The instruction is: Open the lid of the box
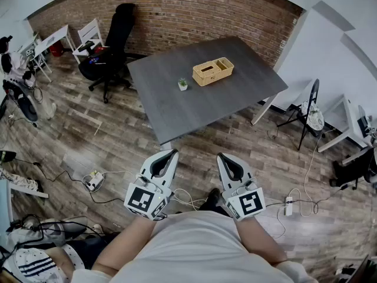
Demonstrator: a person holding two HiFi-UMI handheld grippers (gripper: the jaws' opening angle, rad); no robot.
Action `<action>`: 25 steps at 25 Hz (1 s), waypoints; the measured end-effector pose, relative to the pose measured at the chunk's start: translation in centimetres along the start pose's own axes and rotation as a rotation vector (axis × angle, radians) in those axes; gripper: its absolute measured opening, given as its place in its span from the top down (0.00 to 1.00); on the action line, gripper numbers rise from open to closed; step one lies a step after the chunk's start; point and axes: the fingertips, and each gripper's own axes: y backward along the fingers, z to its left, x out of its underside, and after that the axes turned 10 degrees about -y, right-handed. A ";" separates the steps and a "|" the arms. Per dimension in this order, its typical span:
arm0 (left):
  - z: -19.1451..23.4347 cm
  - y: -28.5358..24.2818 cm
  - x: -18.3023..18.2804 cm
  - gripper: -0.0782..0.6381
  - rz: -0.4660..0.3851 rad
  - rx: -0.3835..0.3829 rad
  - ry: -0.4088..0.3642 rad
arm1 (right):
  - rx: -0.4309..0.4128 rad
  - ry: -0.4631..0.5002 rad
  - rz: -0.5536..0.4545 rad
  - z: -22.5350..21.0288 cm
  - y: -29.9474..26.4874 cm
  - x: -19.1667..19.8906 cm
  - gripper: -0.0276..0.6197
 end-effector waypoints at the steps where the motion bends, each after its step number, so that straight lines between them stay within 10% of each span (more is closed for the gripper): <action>1: 0.1 -0.1 0.0 0.87 0.003 -0.003 0.002 | -0.001 -0.003 0.002 0.0 -0.1 0.0 0.95; 25: 0.0 -7.3 2.2 0.87 0.061 -0.002 0.006 | -0.020 -0.035 0.032 -7.6 -2.2 2.0 0.95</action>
